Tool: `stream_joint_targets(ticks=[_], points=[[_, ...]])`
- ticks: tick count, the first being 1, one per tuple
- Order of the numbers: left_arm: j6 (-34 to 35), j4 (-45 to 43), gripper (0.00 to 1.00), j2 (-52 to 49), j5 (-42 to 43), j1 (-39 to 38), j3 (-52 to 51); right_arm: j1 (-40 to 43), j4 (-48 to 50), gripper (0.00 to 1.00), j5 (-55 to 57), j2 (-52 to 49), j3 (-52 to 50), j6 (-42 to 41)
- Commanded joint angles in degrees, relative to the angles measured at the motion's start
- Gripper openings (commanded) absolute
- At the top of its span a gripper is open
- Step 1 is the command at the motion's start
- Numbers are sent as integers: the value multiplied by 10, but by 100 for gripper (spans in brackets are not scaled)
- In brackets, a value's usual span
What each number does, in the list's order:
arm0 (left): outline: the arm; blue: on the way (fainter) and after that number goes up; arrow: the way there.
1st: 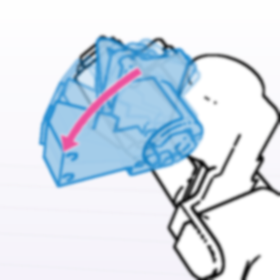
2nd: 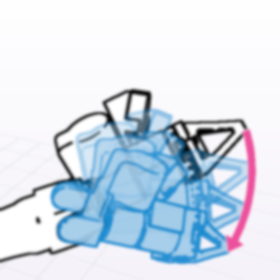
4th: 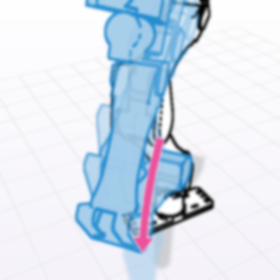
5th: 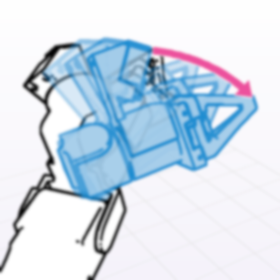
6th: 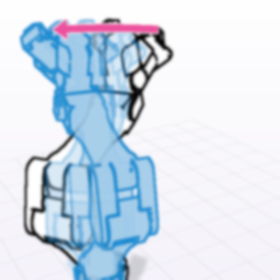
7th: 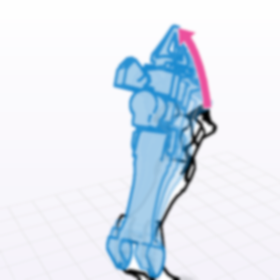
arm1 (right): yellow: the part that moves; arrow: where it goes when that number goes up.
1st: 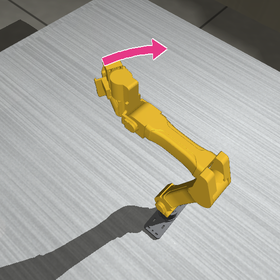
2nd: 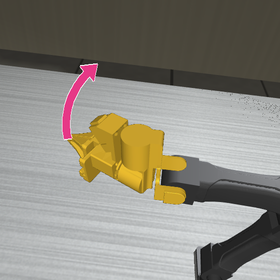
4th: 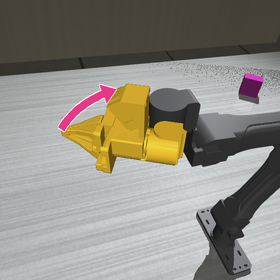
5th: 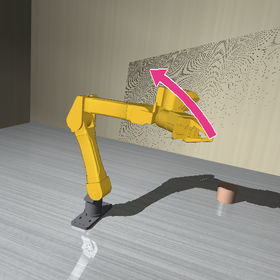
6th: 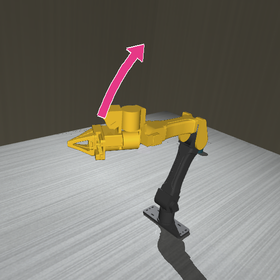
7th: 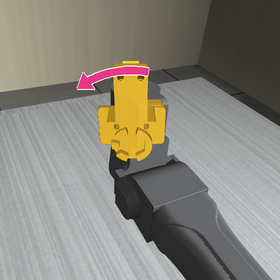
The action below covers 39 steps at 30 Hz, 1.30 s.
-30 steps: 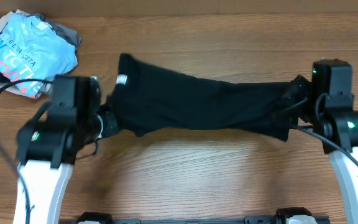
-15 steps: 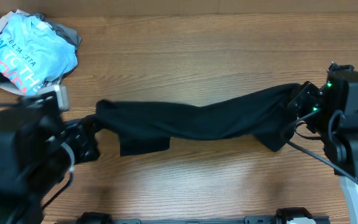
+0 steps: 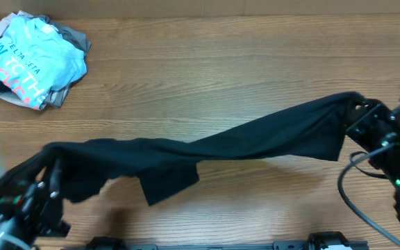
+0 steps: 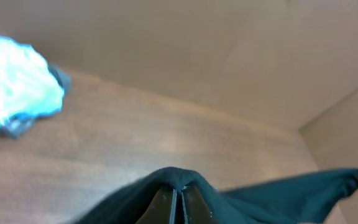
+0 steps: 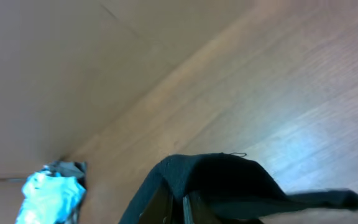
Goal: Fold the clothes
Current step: 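Lift and stretch the shirt apart between both grippers, then swing the held shirt forward and lay it flat on the table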
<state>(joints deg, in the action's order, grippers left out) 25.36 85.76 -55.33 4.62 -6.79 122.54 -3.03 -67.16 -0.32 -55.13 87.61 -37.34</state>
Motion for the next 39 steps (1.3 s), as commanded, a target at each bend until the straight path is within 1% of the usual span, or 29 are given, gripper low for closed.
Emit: stream_joint_targets(ticks=[1,3,6,9,12,15,19,22,23,24,25,26,27,28,30,34,37,39], points=[[6,-7,4,0,-67,-4,19,2,5,4,-10,5,32,-7],[18,-7,4,-17,-106,-4,17,2,10,4,-13,-2,32,-33],[19,-8,4,-59,-137,-4,14,2,11,4,-13,-26,32,-49],[19,-13,4,-122,-150,-4,14,2,20,4,-13,-69,32,-49],[18,-32,4,-204,-158,-4,14,2,38,4,-13,-128,32,-49],[10,-82,4,-300,-174,-4,14,2,82,4,-13,-209,32,-49],[-26,-180,4,-438,-177,-2,14,2,148,4,-13,-308,32,-48],[-47,-234,4,-522,-177,-3,14,2,177,4,-11,-362,32,-47],[-49,-245,5,-548,-177,-3,14,2,184,6,-6,-377,32,-47],[-50,-253,9,-572,-177,-3,14,2,187,17,1,-387,32,-44],[-51,-256,26,-588,-177,-3,14,2,189,33,6,-396,32,-37],[-56,-257,57,-606,-176,-3,14,2,189,62,7,-402,32,-22],[-65,-255,100,-617,-174,-3,14,2,189,90,6,-406,32,-2],[-75,-250,100,-626,-168,-3,14,2,187,100,6,-408,32,19],[-76,-236,100,-631,-165,-3,14,2,178,100,9,-408,32,49],[-76,-194,100,-617,-141,-3,27,2,152,100,15,-401,32,50],[-76,-128,100,-597,-90,-3,51,2,137,100,-9,-398,32,52],[-76,-85,100,-583,-57,-3,56,2,132,100,-33,-399,32,77]])
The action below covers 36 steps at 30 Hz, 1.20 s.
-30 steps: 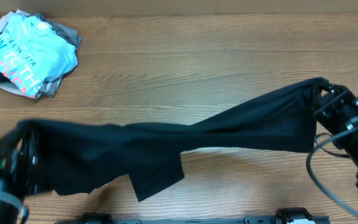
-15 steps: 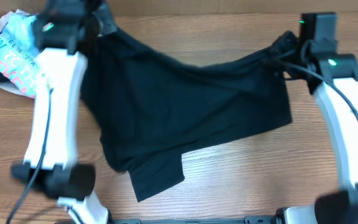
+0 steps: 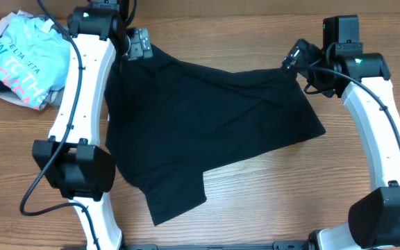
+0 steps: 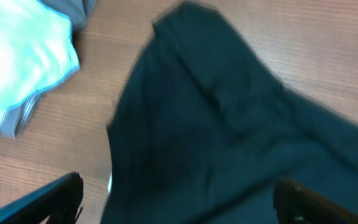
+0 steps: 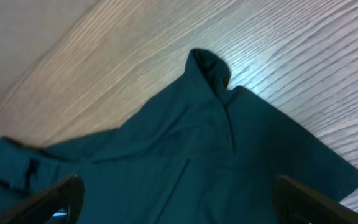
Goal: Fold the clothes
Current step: 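Swing the held shirt forward and lay it flat on the table, then hold the shirt's top corners down with both grippers, adjusting right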
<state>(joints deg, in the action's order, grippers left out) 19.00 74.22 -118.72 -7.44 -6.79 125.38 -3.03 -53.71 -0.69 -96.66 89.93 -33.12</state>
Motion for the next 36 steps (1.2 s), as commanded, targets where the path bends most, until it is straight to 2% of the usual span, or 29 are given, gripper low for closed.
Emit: stream_joint_targets(ticks=[1,6,9,15,19,22,24,27,36], points=[[-12,57,100,57,76,-3,27,2,-6,100,-38,16,9,51],[-13,179,100,59,122,-7,14,2,-26,99,-39,8,1,81],[-31,195,100,59,121,-15,-14,2,-33,92,-42,-15,-3,80],[-33,181,100,59,118,-23,-95,2,-40,81,-106,-107,-3,81],[-34,165,100,58,117,-23,-135,2,-38,71,-110,-140,-3,81],[-34,148,100,58,118,-23,-157,2,-30,73,-106,-161,-3,81],[-34,136,100,58,118,-23,-170,2,-21,77,-92,-174,-3,80],[-34,125,100,58,118,-23,-178,2,-4,78,-84,-198,-3,81],[-34,116,100,58,117,-23,-179,2,35,71,-84,-237,-3,81]])
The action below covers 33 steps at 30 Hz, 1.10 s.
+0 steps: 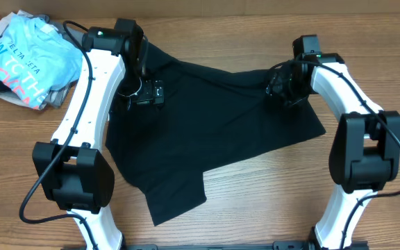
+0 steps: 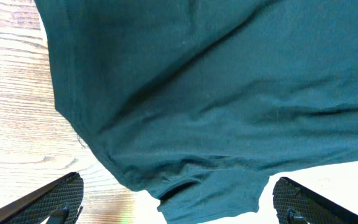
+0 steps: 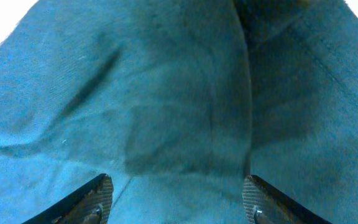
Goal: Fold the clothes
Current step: 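Hold the shirt's top corners down with both grippers, adjusting right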
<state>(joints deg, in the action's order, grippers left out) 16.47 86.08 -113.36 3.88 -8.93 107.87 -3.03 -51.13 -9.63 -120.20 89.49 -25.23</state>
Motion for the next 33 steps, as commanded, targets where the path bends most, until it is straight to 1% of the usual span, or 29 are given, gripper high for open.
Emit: stream_joint_targets(ticks=[1,4,12,16,28,31,33], points=[[-9,-5,100,5,2,-1,-4,2,12,71,6,-2,2,2],[-9,-10,100,5,2,-1,-4,2,18,71,9,-3,1,2],[-9,-14,100,5,2,-1,-4,2,-3,71,12,-5,0,-3],[-9,-15,100,5,2,-1,-4,2,-9,72,35,-5,-1,-5],[-9,-16,100,5,2,-1,-4,2,13,70,33,-18,-3,-4],[-9,-18,100,5,2,-1,-4,2,21,67,31,-27,-3,-4],[-9,-17,100,5,2,-1,-4,2,23,64,31,-30,-3,-4]])
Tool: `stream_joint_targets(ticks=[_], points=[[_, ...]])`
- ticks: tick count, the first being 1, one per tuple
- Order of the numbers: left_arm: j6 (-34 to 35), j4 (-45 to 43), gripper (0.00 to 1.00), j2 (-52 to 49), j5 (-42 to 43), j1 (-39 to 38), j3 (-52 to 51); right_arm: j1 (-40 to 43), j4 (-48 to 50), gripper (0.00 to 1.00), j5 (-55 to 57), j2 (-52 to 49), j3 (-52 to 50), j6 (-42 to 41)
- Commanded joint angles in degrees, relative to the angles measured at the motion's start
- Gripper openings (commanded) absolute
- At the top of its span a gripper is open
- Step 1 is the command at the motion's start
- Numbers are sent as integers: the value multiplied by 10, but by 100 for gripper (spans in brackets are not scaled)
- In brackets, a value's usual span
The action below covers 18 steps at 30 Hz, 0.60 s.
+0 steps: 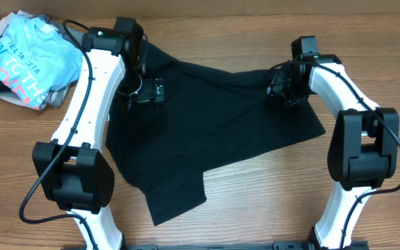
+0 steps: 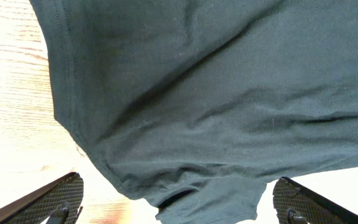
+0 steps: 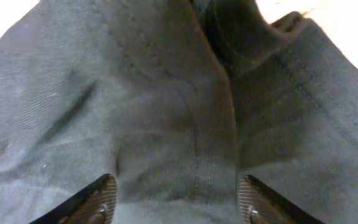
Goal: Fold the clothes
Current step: 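Hold the shirt's top corners down with both grippers, adjusting right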
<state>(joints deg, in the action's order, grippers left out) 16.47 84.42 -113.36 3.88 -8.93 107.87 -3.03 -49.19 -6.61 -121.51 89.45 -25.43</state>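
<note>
A black T-shirt [image 1: 207,132] lies spread over the middle of the wooden table [image 1: 367,208], one sleeve sticking out at its lower left. My left gripper [image 1: 148,91] hangs open over the shirt's upper left part; in its wrist view the fingertips [image 2: 61,199] stand wide apart above the dark cloth [image 2: 197,99]. My right gripper [image 1: 283,87] is open over the shirt's upper right corner, its pads [image 3: 98,199] spread to either side of a seam in the cloth [image 3: 166,112]. Neither holds anything.
A pile of folded clothes with a light-blue printed shirt [image 1: 30,59] on top sits at the table's far left corner. Both white arms reach in from the near edge along the shirt's sides.
Almost nothing differs. Both open grippers stay over the shirt's top corners; the right one has shifted a touch towards the far edge. The shirt lies as before.
First both grippers were shut on the shirt, holding it stretched as a band near the front of the table. Then the shirt lay spread flat farther back, with both grippers open at its top corners. They have since hovered open low over the cloth.
</note>
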Motion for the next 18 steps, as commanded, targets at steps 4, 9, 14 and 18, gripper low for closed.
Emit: stream_joint_targets(ticks=[4,9,14,18], points=[[-9,-3,100,5,2,-1,-4,2,5,54,1,-17,-2,-2],[-9,-4,100,5,2,-1,-4,2,7,32,6,-17,-2,-2],[-9,-5,100,5,2,-1,-4,2,12,4,11,-17,-2,-21],[-9,-8,100,5,2,-1,-4,2,9,4,16,-16,20,-33]])
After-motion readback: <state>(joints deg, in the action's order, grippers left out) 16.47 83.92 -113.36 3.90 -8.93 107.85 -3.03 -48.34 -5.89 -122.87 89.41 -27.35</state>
